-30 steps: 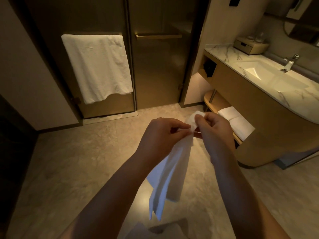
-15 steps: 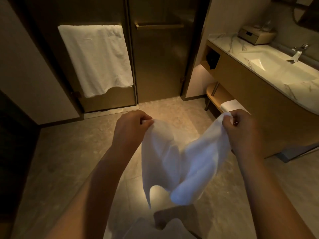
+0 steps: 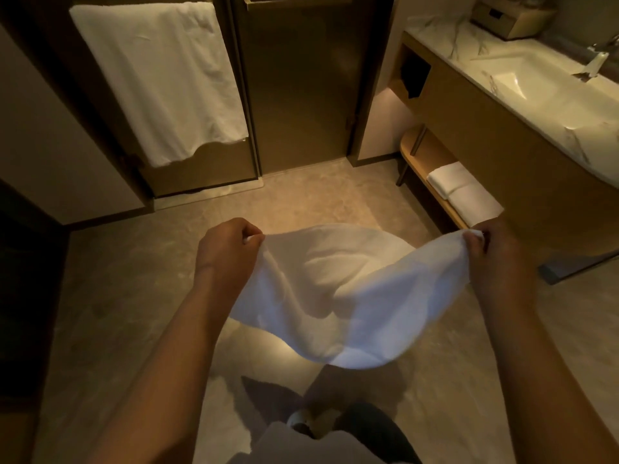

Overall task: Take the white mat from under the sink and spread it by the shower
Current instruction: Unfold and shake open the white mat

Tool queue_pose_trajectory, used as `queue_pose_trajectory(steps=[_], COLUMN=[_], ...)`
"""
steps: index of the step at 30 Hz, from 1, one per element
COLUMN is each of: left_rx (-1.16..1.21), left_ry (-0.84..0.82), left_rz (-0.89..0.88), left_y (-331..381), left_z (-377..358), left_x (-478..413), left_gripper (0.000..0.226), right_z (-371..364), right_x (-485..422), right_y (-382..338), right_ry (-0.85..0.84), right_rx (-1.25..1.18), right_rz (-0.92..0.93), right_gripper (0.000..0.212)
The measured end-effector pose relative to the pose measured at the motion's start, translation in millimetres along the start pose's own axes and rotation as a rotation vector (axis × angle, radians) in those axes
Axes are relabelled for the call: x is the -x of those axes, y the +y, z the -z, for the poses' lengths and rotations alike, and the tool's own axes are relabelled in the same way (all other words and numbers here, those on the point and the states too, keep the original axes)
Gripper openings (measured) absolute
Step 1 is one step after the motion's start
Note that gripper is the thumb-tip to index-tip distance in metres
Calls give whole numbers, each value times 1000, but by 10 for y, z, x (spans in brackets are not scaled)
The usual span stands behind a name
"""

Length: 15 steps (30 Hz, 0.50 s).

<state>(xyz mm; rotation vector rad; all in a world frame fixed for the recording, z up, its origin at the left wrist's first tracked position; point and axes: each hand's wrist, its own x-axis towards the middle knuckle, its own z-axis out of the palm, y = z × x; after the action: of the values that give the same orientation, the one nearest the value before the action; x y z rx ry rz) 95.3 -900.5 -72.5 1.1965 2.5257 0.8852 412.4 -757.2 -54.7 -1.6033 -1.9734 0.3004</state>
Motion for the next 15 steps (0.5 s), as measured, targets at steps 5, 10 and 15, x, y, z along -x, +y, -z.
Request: queue_pose_trajectory(steps=[5,10,15], left_rx=[-24,-57,-37], left_ry=[-59,-63,-57], left_rz=[38,63,58], left_y=[219,605,1210], left_z=[-268,-633,-985], left_x=[-60,-251,-561], left_gripper=[13,15,15], right_z=[-132,-170,-221], right_x=[-133,-533,-1272], right_y=[320,638,878], right_ry=[-93,-180,-199], right_rx=[18,-70,87], right_rz=[-10,-57,-171], right_gripper=[22,24,22])
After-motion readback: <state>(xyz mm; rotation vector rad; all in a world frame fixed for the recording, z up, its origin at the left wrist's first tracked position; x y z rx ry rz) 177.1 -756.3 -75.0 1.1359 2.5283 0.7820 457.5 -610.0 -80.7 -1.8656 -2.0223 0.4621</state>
